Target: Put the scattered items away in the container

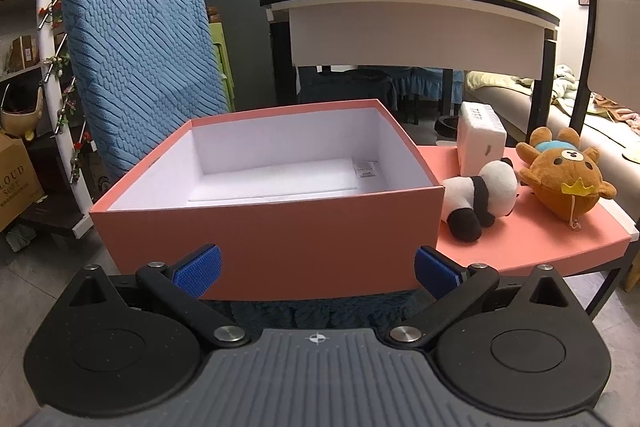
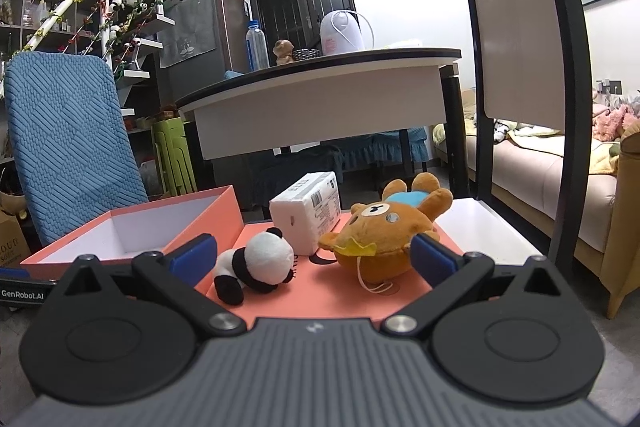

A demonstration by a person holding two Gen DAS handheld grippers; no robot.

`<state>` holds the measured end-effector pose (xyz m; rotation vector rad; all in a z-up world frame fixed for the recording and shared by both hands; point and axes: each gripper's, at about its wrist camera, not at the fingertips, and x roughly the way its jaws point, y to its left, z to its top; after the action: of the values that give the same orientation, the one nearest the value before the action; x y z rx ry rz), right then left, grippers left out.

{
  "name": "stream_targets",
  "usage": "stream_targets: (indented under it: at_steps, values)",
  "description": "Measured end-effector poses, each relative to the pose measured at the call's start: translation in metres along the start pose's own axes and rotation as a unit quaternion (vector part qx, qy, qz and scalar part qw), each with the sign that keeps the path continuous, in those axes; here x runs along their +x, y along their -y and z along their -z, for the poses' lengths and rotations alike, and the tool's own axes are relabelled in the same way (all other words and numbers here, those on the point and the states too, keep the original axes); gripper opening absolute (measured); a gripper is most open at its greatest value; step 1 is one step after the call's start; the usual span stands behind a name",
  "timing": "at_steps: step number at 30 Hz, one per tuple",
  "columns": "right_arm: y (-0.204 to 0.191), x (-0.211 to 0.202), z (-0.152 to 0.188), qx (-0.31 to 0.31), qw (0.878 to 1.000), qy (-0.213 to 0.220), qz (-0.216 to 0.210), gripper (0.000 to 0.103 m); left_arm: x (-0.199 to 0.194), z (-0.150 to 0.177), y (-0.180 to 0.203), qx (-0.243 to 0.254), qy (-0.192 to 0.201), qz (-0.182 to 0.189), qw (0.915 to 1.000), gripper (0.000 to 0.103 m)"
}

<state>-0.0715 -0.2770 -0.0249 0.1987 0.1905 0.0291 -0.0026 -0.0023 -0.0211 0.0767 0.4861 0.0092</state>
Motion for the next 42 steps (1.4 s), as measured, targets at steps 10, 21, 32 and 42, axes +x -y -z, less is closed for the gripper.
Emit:
stream_targets:
  at_steps: [10,21,32,42]
  values:
    - [0.016,0.006,0.0,0.012,1.0,-0.003,0.007,0.103,0.008,-0.004,0.016,0.009,0.008,0.028,0.9995,0.103]
    - [0.038,0.013,-0.001,0.029,0.999,-0.005,0.019,0.103,0.032,-0.009,0.073,0.09,0.022,0.06,0.9939,0.103]
    - [0.071,0.016,0.001,0.047,0.998,-0.014,0.028,0.103,0.078,-0.029,0.143,0.151,0.032,0.099,0.9831,0.096]
    - [0.081,0.015,0.001,0.057,0.998,-0.022,0.033,0.103,0.136,-0.03,0.183,0.194,0.004,0.083,0.9775,0.096]
